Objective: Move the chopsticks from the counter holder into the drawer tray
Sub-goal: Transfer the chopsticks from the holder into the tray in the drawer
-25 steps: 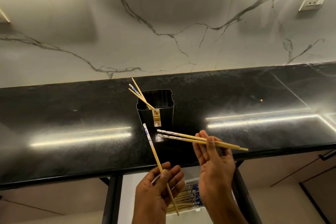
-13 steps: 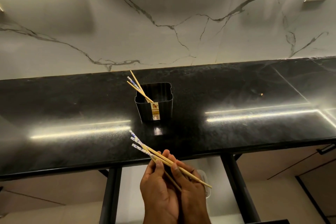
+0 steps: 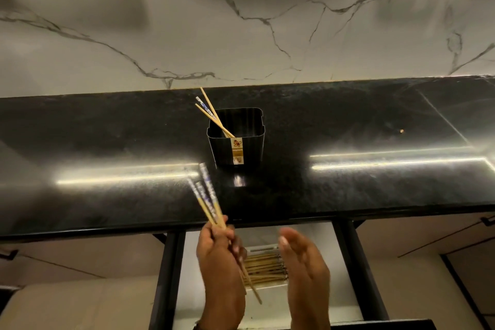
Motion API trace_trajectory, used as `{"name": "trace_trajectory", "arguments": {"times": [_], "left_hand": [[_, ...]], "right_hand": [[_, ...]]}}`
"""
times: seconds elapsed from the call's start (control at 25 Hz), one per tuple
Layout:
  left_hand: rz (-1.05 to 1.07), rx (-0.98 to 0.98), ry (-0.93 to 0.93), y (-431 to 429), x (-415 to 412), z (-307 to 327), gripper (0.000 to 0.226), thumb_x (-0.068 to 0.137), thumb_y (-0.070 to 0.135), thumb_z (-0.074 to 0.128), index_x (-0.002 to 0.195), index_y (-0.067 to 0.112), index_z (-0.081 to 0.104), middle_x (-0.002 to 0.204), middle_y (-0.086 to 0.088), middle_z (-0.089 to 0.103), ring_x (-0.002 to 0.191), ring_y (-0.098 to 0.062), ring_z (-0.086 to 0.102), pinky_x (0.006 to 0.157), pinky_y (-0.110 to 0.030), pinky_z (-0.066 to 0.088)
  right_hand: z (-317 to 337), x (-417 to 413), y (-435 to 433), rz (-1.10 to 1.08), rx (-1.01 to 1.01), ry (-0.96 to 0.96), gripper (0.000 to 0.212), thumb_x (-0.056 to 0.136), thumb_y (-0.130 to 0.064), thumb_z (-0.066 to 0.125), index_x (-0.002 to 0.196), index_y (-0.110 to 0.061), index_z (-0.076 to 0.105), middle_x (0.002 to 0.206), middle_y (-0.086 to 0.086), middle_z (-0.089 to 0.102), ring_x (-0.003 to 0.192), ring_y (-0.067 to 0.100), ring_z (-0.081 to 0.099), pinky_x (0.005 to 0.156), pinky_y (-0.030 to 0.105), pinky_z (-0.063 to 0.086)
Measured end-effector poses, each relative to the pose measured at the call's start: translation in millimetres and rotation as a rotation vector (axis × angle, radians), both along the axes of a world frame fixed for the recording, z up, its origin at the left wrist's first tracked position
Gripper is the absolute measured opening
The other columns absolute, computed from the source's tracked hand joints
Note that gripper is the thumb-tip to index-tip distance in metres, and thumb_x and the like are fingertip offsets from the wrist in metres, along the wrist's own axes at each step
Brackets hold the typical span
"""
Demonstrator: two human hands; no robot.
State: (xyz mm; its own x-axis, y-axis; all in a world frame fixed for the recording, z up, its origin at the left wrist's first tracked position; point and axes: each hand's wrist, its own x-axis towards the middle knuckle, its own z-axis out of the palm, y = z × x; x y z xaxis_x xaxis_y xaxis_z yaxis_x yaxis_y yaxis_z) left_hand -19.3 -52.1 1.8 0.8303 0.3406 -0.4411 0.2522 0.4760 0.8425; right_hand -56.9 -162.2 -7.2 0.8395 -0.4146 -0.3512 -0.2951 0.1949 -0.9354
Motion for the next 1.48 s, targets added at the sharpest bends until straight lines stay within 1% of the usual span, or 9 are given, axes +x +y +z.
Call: {"name": "trace_trajectory", "arguments": {"times": [0.16,0.32,0.44,0.64,0.88,1.0,1.12,1.32,1.48], "left_hand": [[-0.326,0.246,-0.121,-20.3,-7.3,-2.3,0.023,0.103,0.019,0.040,0.109,0.022,0.062,0.085,0.000,0.074,0.077,-0.018,0.072,0.063,-0.027,0.057],[-0.593,0.246,-0.077,-18.8,-4.2,-2.0,0.024,0.103,0.020,0.039,0.099,0.012,0.061,0.073,-0.011,0.066,0.060,-0.018,0.063,0.055,-0.026,0.052],[-0.790,0.278,-0.005,-3.1,-8.5,-2.4,0.027,0.105,0.023,0.038,0.101,0.007,0.058,0.063,-0.007,0.060,0.042,-0.014,0.049,0.040,-0.025,0.043],[-0.883,0.195,0.103,6.7,-15.9,-13.8,0.026,0.105,0.021,0.040,0.106,0.007,0.062,0.067,-0.007,0.056,0.043,-0.010,0.041,0.044,-0.022,0.032],[-0.971,0.241,0.024,16.7,-20.8,-20.1,0.023,0.105,0.016,0.039,0.103,0.005,0.058,0.073,-0.008,0.051,0.049,-0.008,0.041,0.047,-0.025,0.035],[-1.011,0.240,0.015,11.2,-17.6,-18.4,0.023,0.106,0.017,0.037,0.105,0.005,0.057,0.076,-0.015,0.048,0.048,-0.010,0.039,0.050,-0.027,0.034],[-1.027,0.252,0.137,3.9,-14.3,-17.8,0.021,0.106,0.019,0.037,0.107,0.008,0.055,0.079,-0.013,0.046,0.048,-0.009,0.033,0.046,-0.024,0.026],[-1.024,0.469,0.119,10.2,-9.5,-24.5,0.023,0.104,0.010,0.036,0.107,0.008,0.058,0.074,-0.002,0.052,0.048,-0.003,0.038,0.041,-0.014,0.032],[-1.218,0.581,0.224,24.5,-0.5,-40.8,0.027,0.103,0.019,0.041,0.108,0.009,0.066,0.074,-0.003,0.053,0.049,-0.005,0.037,0.042,-0.016,0.031]], "right_hand": [[25.6,46.8,5.1,0.500,-0.170,-0.095,0.023,0.098,-0.032,0.059,0.117,-0.020,0.065,0.104,0.004,0.076,0.094,0.014,0.074,0.079,0.024,0.061],[38.7,65.7,-10.2,0.407,-0.059,-0.070,0.021,0.102,-0.018,0.055,0.118,-0.011,0.066,0.100,0.006,0.081,0.091,0.015,0.078,0.075,0.032,0.063],[32.9,62.6,-23.4,0.307,0.231,0.008,0.023,0.103,-0.016,0.053,0.121,-0.008,0.065,0.105,0.011,0.080,0.099,0.024,0.078,0.090,0.047,0.060],[19.7,59.7,-34.9,0.245,0.409,0.008,0.027,0.104,-0.010,0.051,0.128,-0.004,0.061,0.114,0.017,0.077,0.106,0.031,0.075,0.094,0.045,0.059],[33.9,98.0,-71.6,0.099,-0.055,-0.225,0.060,0.100,-0.028,0.058,0.155,-0.024,0.034,0.130,0.005,0.063,0.112,0.021,0.070,0.093,0.041,0.060],[37.8,114.8,-68.0,0.208,-0.212,-0.180,0.031,0.106,-0.030,0.045,0.123,-0.013,0.065,0.109,0.009,0.070,0.101,0.026,0.071,0.086,0.036,0.060],[19.6,102.7,-52.2,0.411,-0.415,-0.081,0.032,0.106,-0.026,0.046,0.099,-0.008,0.071,0.088,0.009,0.072,0.087,0.027,0.072,0.076,0.030,0.061],[-6.2,76.1,-62.1,0.243,0.242,0.087,0.029,0.102,-0.024,0.056,0.128,-0.011,0.058,0.118,0.018,0.073,0.105,0.031,0.074,0.089,0.043,0.061],[-50.1,40.6,-42.3,0.115,0.512,0.352,0.025,0.104,-0.006,0.050,0.126,0.005,0.055,0.112,0.030,0.073,0.094,0.038,0.076,0.085,0.047,0.062]]}}
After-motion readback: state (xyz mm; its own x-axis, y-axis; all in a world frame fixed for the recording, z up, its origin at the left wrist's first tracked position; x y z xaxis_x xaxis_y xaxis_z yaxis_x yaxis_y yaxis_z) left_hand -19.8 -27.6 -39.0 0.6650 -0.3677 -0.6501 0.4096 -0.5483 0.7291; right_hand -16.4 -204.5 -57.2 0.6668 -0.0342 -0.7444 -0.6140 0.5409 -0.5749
